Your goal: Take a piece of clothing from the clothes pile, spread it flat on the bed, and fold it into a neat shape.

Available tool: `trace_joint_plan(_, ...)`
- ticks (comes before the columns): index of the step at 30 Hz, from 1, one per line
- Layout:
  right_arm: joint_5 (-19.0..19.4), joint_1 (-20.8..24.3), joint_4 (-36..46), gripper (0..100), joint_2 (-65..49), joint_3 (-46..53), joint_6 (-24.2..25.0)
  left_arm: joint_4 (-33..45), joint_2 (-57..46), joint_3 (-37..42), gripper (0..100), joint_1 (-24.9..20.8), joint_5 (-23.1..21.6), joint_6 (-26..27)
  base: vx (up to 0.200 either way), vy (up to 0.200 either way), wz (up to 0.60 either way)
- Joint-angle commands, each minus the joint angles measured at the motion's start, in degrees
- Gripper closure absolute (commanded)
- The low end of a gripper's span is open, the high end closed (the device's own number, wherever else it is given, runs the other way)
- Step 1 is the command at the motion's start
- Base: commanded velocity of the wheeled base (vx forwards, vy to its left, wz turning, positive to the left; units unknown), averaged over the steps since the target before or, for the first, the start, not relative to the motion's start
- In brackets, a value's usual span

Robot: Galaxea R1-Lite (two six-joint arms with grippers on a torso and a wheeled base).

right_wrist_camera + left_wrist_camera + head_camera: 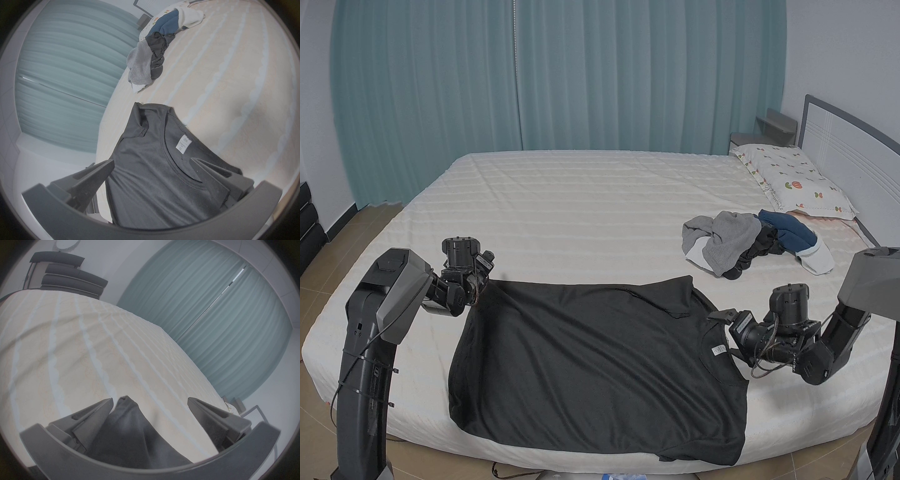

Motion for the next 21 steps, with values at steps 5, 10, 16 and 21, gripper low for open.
trace_joint_plan(5,-2.2,2.3,15.2,0,9.3,-22.2,-6.7,-0.1,-11.7,13.0,0,-1.7,-2.5,-4.2,0.0,0.0,0.0)
trace_joint_plan(10,-3.3,2.6,22.0,0,13.9,-31.3,-10.2,-0.5,-15.4,22.7,0,-1.7,-5.7,-5.9,0.0,0.0,0.0)
trace_joint_plan(16,-5.1,2.7,28.9,0,19.2,-42.7,-12.5,-4.4,-21.1,35.9,0,-0.9,-13.8,-12.7,0.0,0.0,0.0)
trace_joint_plan(21,-5.9,2.9,31.8,0,21.0,-47.9,-15.0,-7.9,-21.3,38.8,0,-0.4,-14.7,-14.2,0.0,0.0,0.0)
